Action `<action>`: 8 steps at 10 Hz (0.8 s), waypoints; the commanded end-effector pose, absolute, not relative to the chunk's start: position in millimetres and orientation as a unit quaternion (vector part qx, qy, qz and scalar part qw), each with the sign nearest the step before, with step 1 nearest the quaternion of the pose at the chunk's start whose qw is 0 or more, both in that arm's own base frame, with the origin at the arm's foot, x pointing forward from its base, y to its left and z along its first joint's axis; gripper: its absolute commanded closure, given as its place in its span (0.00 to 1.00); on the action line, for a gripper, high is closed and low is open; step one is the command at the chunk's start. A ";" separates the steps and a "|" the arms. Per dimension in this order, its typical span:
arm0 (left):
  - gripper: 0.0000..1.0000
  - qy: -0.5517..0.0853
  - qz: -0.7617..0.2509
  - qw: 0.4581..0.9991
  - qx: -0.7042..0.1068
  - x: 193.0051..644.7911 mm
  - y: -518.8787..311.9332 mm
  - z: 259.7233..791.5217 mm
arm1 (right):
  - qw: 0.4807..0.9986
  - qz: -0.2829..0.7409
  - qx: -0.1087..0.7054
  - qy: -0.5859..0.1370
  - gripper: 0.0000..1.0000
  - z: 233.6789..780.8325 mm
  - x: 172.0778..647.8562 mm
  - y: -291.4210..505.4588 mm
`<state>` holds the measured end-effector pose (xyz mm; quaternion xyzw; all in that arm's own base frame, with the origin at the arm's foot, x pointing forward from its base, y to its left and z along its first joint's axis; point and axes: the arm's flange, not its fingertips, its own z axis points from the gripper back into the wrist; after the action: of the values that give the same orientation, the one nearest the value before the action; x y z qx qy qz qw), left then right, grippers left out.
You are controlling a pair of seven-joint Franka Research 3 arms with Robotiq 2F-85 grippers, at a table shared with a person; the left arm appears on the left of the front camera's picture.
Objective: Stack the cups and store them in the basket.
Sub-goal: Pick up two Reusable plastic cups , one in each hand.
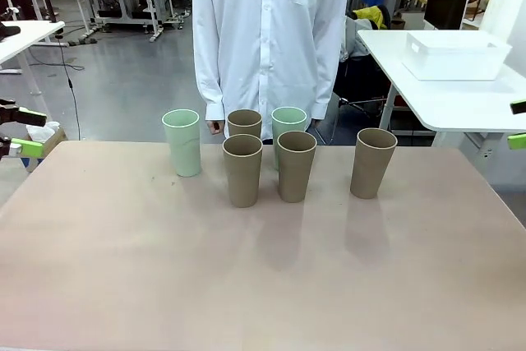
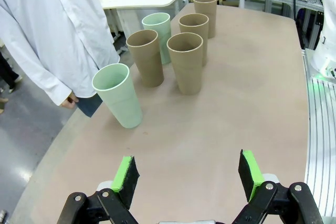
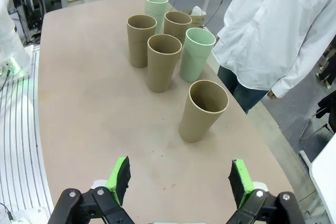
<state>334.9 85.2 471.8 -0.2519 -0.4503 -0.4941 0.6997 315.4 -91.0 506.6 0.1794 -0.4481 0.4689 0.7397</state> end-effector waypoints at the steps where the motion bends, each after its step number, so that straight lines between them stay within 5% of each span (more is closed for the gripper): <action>1: 0.00 -0.463 -0.497 0.689 -0.253 337.7 85.0 470.7 | 0.728 0.475 0.182 -0.460 0.00 507.3 318.3 -93.6; 8: 0.00 -0.463 -0.497 0.689 -0.253 337.7 85.0 470.7 | 0.728 0.475 0.182 -0.460 0.00 507.3 318.3 -93.6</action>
<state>335.2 85.3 471.3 -0.2520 -0.4501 -0.4944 0.6996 315.7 -91.2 507.8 0.1789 -0.4483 0.4691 0.7396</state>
